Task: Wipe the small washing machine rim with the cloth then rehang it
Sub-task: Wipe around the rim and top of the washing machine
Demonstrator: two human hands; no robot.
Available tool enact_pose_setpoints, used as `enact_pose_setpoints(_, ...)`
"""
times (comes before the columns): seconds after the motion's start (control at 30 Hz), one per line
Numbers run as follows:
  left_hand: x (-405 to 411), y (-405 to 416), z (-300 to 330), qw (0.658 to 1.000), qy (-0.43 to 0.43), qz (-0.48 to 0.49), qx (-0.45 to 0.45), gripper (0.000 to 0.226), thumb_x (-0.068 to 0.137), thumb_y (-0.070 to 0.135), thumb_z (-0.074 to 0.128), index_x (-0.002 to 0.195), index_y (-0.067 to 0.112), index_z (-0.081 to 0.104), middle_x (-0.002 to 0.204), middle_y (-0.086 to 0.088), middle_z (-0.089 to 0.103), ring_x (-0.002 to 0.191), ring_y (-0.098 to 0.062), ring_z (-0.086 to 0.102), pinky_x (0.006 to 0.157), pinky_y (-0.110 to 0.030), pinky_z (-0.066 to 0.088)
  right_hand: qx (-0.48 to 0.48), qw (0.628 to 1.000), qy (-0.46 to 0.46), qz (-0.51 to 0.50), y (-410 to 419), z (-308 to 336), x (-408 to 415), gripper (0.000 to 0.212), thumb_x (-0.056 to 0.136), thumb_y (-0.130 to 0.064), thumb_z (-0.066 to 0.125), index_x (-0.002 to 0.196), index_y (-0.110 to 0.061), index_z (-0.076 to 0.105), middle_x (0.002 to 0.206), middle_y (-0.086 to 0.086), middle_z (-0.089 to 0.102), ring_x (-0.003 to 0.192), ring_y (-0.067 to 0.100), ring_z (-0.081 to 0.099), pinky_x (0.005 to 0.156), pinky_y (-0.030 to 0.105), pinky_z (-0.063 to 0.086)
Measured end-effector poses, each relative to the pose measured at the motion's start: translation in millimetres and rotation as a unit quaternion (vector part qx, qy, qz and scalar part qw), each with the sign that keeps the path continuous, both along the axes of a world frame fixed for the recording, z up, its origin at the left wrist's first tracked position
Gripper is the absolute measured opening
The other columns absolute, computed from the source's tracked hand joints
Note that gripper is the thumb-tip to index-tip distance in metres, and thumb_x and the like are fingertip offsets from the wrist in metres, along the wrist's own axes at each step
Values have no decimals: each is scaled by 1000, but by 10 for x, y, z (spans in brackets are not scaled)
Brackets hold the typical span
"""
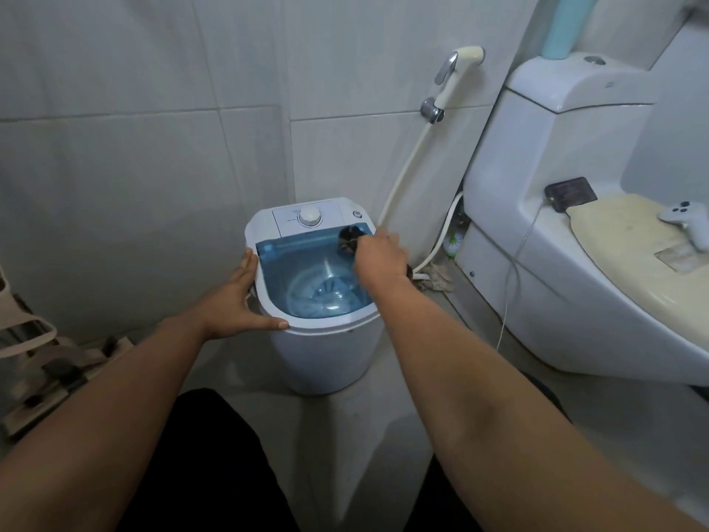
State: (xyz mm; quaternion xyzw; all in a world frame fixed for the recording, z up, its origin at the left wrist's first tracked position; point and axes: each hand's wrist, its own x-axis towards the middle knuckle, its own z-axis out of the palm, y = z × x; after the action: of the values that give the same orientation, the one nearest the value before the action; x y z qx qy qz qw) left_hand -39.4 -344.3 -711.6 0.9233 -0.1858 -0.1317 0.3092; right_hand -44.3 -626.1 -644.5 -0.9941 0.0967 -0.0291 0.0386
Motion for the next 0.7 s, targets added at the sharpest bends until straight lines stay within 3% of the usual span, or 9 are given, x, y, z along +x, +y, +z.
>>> enact_pose_setpoints(0.1,-11,-5,0,1000,4,0,-4,153,46,85,80,159,36,-11,166,15,-20,151,0,-13,127,-37,11,6,1000,-17,-22,-140,-44,-101,31,89,-8,49,115,-15,64,119,11,50,109,32,46,82,42,41)
enact_pose_setpoints(0.37,-51,-23,65,1000,1,-2,9,152,47,86,77,159,35,-13,165,15,-21,151,0,-11,123,-30,8,61,992,-85,-69,-185,-203,-437,24,89,-9,49,106,-15,64,111,11,52,105,34,49,84,46,43)
enact_pose_setpoints(0.7,-65,-10,110,1000,-5,-11,4,152,46,87,76,159,38,-12,166,12,-20,152,-3,-9,126,-36,14,29,997,-71,5,349,-244,-758,29,88,-11,48,114,-15,61,115,12,52,108,33,46,89,47,40)
